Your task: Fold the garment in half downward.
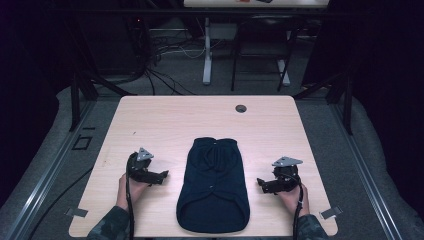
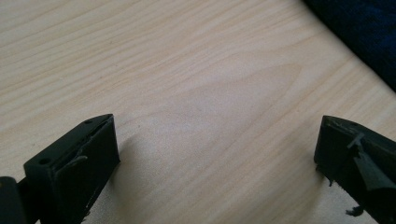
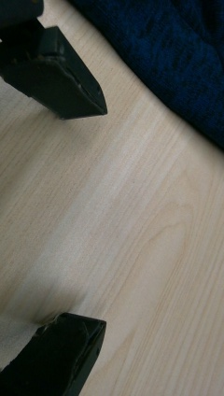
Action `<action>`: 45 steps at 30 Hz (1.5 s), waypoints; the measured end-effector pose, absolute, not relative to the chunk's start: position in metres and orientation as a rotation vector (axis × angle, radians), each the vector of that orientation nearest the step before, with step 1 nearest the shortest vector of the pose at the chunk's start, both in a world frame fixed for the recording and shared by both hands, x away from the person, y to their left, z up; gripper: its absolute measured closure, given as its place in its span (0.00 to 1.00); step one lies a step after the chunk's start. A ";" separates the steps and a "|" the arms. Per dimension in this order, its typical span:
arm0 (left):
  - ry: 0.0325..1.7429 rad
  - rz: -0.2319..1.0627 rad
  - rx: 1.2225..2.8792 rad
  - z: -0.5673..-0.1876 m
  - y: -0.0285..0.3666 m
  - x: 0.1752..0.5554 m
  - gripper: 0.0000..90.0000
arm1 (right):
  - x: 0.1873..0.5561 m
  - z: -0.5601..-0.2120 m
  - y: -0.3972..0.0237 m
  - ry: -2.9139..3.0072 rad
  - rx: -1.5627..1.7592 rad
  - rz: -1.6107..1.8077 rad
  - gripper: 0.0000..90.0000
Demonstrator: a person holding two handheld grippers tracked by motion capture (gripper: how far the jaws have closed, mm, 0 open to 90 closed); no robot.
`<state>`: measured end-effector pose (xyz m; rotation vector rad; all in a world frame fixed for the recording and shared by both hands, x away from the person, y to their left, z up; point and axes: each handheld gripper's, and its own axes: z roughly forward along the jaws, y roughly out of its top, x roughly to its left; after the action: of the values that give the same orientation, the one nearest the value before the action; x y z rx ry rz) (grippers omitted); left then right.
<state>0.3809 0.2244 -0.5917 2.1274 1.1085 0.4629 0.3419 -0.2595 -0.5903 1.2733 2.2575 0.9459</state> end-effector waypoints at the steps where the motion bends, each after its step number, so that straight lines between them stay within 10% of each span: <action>1: 1.110 0.463 2.127 -0.592 0.224 0.381 0.00 | 0.342 -0.590 -0.259 2.257 1.273 0.946 0.00; 45: 0.978 0.423 2.112 -0.570 0.192 0.391 0.00 | 0.343 -0.573 -0.257 2.276 1.302 0.948 0.01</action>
<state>0.3909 0.1916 -0.5702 2.1116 0.9780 0.4225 0.3429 -0.2575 -0.5734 1.3020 2.2758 0.9482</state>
